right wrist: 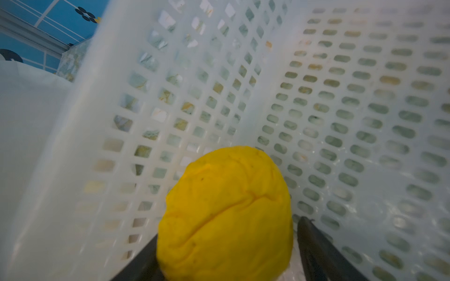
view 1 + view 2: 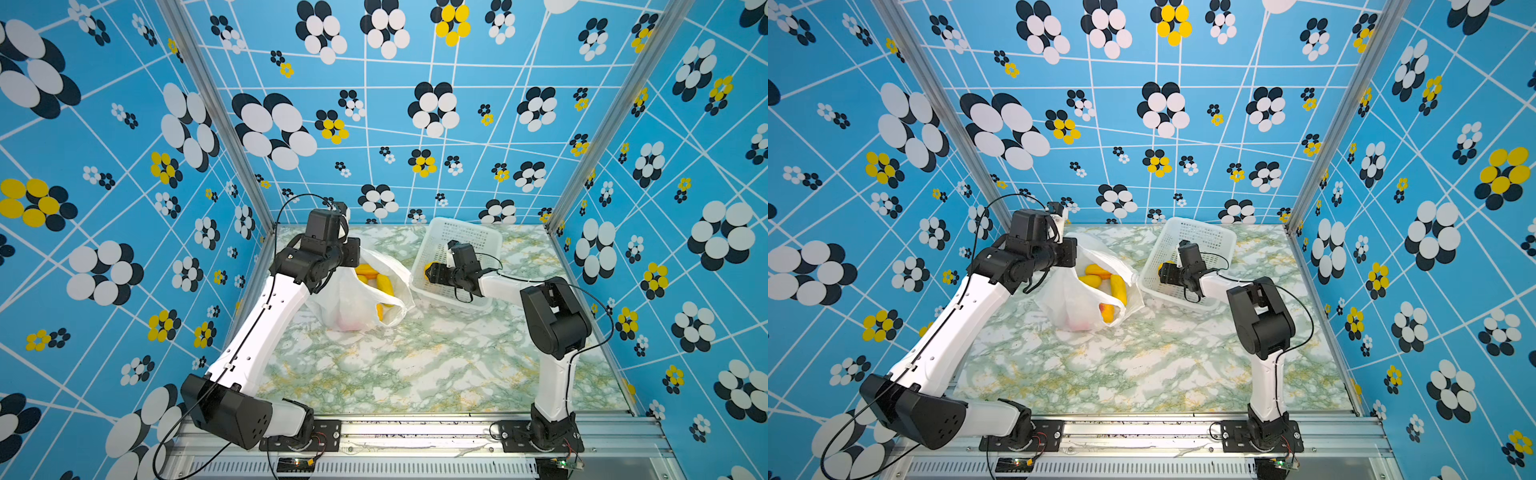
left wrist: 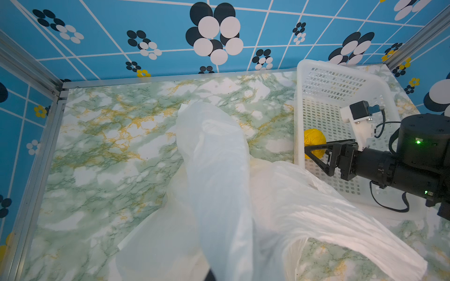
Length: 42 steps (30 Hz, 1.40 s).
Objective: Untie the knot of the plastic bag and take out the fruit
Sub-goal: 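Lift the yellow fruit out and drop it into the white basket with the right gripper, then move the right gripper back over the bag mouth toward the remaining fruit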
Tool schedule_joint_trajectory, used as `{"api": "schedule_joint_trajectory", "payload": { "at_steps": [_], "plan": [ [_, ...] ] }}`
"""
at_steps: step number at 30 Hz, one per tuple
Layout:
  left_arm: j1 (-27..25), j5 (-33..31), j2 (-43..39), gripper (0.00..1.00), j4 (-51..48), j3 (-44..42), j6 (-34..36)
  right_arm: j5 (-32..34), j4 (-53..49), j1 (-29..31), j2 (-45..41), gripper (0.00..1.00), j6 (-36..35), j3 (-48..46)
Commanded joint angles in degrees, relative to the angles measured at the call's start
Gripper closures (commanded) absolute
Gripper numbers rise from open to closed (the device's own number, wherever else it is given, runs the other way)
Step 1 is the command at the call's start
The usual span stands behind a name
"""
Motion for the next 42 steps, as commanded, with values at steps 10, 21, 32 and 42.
{"api": "schedule_joint_trajectory", "payload": {
  "at_steps": [10,21,32,42],
  "plan": [
    [0.6,0.7,-0.7,1.00,0.1,0.5,0.4,-0.6,13.3,0.3,-17.7,0.14,0.4,-14.4],
    [0.6,0.3,-1.1,1.00,0.1,0.4,0.6,-5.7,23.6,10.6,-33.7,0.50,-14.4,-25.0],
    [0.6,-0.3,-2.2,1.00,0.3,0.2,0.9,-10.6,24.3,20.3,-32.1,0.59,-28.6,-25.6],
    [0.6,-0.4,-2.8,1.00,0.4,0.1,0.9,-14.5,22.2,26.3,-27.4,0.49,-37.4,-23.8]
  ]
}}
